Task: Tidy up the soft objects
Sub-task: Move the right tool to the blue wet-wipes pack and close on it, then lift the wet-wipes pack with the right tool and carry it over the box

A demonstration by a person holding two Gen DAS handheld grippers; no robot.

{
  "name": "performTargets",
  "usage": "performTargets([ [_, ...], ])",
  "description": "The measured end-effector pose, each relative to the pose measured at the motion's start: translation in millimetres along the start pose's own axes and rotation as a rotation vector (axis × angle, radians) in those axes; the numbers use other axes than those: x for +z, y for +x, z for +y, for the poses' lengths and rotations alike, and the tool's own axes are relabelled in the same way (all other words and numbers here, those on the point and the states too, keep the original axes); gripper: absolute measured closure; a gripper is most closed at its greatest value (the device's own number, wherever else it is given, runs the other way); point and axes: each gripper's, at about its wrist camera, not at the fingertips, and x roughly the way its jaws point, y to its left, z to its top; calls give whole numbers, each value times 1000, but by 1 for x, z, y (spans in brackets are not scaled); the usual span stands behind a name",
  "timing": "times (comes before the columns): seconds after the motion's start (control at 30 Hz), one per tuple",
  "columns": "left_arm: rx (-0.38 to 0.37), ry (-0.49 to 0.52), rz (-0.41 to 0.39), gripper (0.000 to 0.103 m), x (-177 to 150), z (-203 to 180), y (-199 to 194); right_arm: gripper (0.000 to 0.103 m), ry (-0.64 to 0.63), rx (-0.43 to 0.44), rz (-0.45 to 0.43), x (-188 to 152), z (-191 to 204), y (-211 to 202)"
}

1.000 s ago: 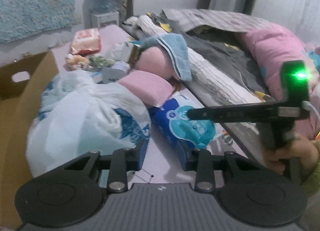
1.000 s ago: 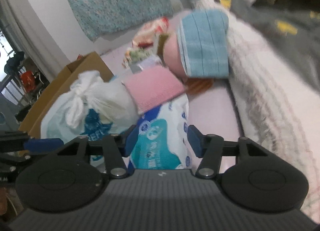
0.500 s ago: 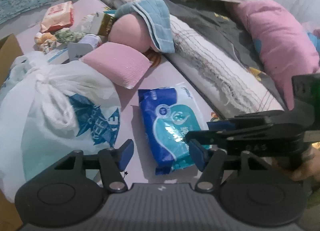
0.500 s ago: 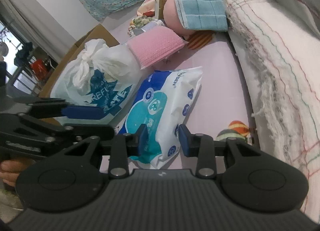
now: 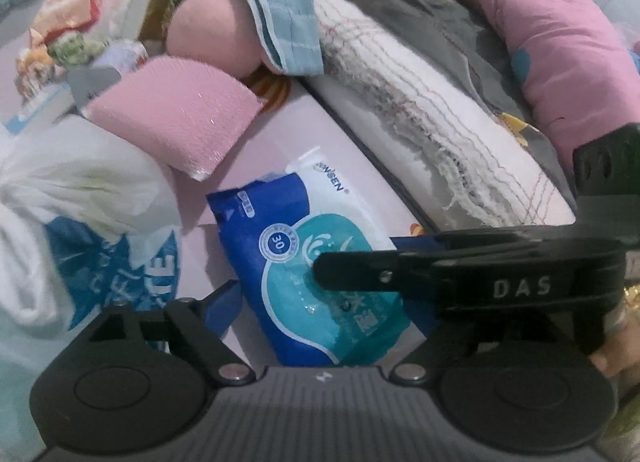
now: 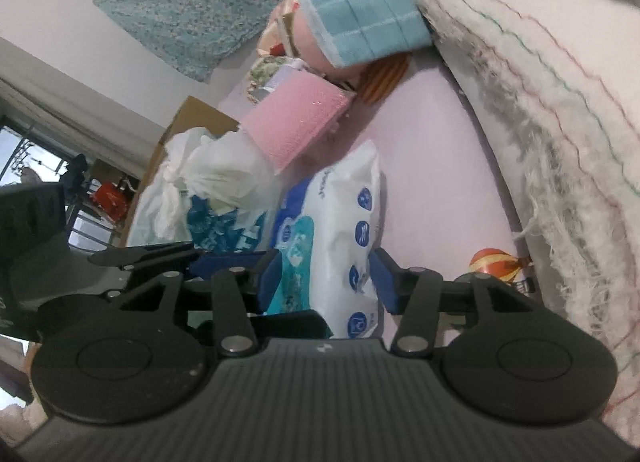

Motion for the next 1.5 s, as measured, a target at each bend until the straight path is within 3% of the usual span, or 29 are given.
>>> performTargets([
  [0.17, 4, -6, 19, 10, 4, 0, 10, 54, 52, 35, 8, 0, -10, 10],
  [0.37, 36, 32, -16, 13, 4, -9, 5, 62, 108, 87, -13, -3, -16, 10],
  [0.73, 49, 82, -163, 13, -11, -27, -57, 62, 60, 125, -103, -9, 21, -29],
  [0.93, 94, 80, -302, 13, -30, -23, -126, 62, -69, 143, -156, -5, 84, -56],
  [1.1, 191, 31, -395, 13, -44, 1, -191, 62, -187, 220, -153, 6, 152, -50],
  [1.27, 304, -59, -451, 13, -51, 49, -246, 62, -280, 327, -103, 25, 228, -13],
  [1.5, 396, -192, -413, 13, -34, 157, -293, 63, -316, 426, 32, 60, 330, 72],
])
